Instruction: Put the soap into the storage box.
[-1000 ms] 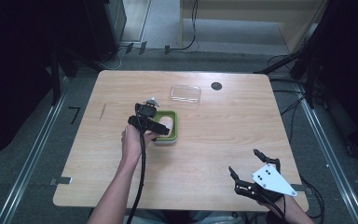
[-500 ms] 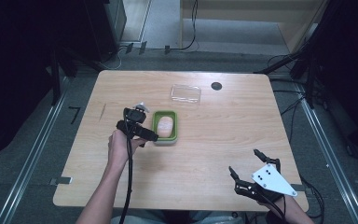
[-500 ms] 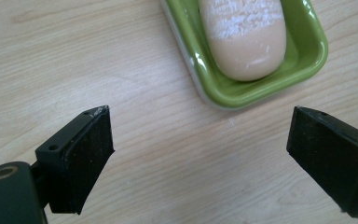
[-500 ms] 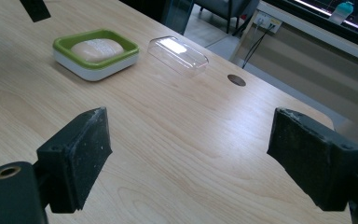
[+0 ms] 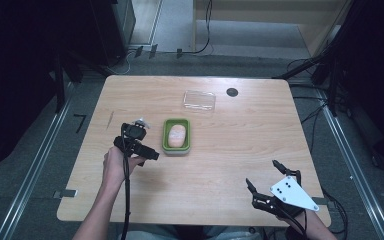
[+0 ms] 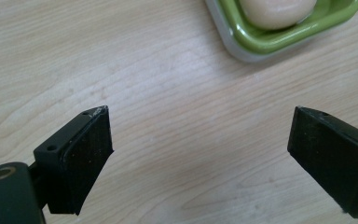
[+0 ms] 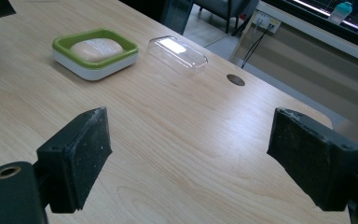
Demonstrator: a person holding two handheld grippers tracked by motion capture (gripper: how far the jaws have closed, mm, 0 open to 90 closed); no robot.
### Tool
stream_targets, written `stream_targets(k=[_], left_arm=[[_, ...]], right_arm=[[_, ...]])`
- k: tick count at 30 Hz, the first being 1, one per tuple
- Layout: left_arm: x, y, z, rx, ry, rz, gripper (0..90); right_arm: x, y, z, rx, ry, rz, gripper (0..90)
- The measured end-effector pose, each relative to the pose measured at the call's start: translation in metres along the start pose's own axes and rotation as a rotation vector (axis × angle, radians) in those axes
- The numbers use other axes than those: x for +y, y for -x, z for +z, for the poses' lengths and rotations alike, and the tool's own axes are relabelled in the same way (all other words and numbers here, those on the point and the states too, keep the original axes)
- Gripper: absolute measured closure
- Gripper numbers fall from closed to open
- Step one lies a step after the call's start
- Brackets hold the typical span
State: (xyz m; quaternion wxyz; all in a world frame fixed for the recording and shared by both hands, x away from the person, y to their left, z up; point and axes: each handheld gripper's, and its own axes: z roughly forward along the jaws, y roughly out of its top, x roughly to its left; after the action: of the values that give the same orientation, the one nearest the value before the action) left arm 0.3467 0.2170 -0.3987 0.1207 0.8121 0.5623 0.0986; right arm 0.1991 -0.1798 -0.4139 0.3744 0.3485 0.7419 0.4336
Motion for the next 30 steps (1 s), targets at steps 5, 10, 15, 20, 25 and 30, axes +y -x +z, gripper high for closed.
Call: stream_targets(k=[5,10,15,20,25,30], left_arm=[[-0.011,-0.005,0.0,0.014,-0.016,0.001,7.2],[-0.022,-0.01,0.001,0.02,-0.028,-0.005,7.3],[-0.033,-0.015,0.003,0.024,-0.048,-0.011,7.3],[-0.043,-0.018,0.009,0.023,-0.07,-0.014,7.3],[-0.052,-0.019,0.014,0.02,-0.079,-0.016,7.3],[-0.059,-0.02,0.021,0.006,-0.106,-0.009,7.3]], right_arm=[[0.0,0.0,0.0,-0.001,-0.001,0.001,13.1],[0.0,0.0,0.0,-0.001,-0.001,0.0,13.1],[0.0,0.0,0.0,-0.001,0.0,-0.003,13.1],[0.0,0.0,0.0,0.001,-0.002,-0.004,13.1],[0.0,0.0,0.0,0.0,0.0,-0.004,13.1],[0.0,0.0,-0.001,0.0,0.001,-0.002,13.1]])
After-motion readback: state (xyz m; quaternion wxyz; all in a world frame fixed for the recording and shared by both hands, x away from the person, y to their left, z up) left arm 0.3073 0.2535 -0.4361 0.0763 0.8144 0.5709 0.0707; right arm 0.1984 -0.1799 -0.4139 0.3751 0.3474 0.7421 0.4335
